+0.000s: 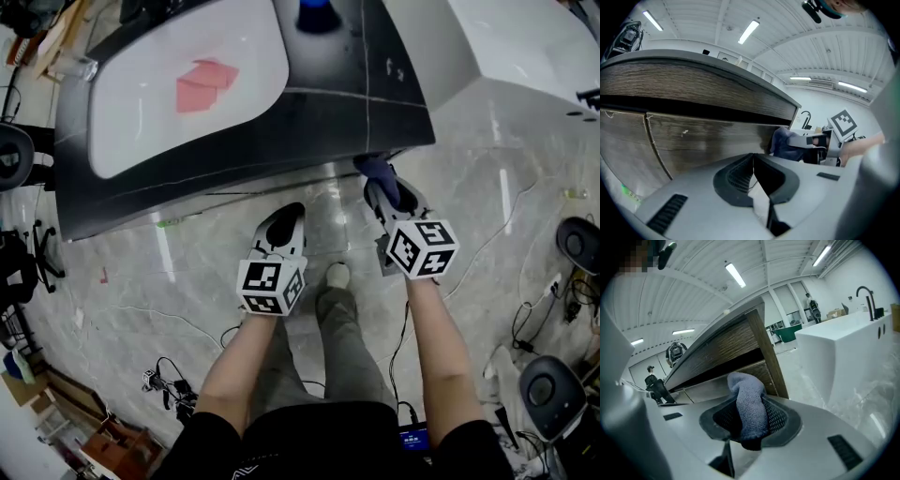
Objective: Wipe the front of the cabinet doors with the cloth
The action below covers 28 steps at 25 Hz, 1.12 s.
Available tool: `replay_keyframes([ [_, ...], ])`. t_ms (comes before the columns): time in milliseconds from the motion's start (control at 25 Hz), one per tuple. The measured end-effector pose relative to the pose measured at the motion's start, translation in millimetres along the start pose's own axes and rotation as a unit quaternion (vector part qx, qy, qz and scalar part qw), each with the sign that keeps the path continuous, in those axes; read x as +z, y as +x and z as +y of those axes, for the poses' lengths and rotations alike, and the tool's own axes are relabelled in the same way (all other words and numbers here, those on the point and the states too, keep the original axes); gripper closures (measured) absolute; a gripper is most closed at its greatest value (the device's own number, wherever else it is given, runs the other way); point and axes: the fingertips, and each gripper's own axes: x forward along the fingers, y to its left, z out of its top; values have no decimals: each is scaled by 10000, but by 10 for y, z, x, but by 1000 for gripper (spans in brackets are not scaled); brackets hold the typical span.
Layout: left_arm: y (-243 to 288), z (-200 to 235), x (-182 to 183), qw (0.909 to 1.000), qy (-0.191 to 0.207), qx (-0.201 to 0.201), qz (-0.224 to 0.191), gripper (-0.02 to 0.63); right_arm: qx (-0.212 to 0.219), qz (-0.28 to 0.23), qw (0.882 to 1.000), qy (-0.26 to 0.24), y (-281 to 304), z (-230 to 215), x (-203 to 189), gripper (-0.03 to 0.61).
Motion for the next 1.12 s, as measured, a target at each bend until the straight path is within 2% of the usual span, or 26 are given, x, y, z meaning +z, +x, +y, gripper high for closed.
replay_keyframes([
  [240,4,-20,-23,10000,-13,55,-21,604,-152,-24,9999,65,-92,-156,-2,454],
  [400,-127,81,-55,9998,-71,190,-47,604,-41,-30,9995,317,-194,-34,-114,454],
  [720,-538,611,-250,9985,-163,521,23,604,468,516,9973,222,-1,706,-729,454],
  [1120,-1074,1292,-417,9933,-437,1066,-111,604,1352,977,9853,-371,667,1734,-1086,454],
])
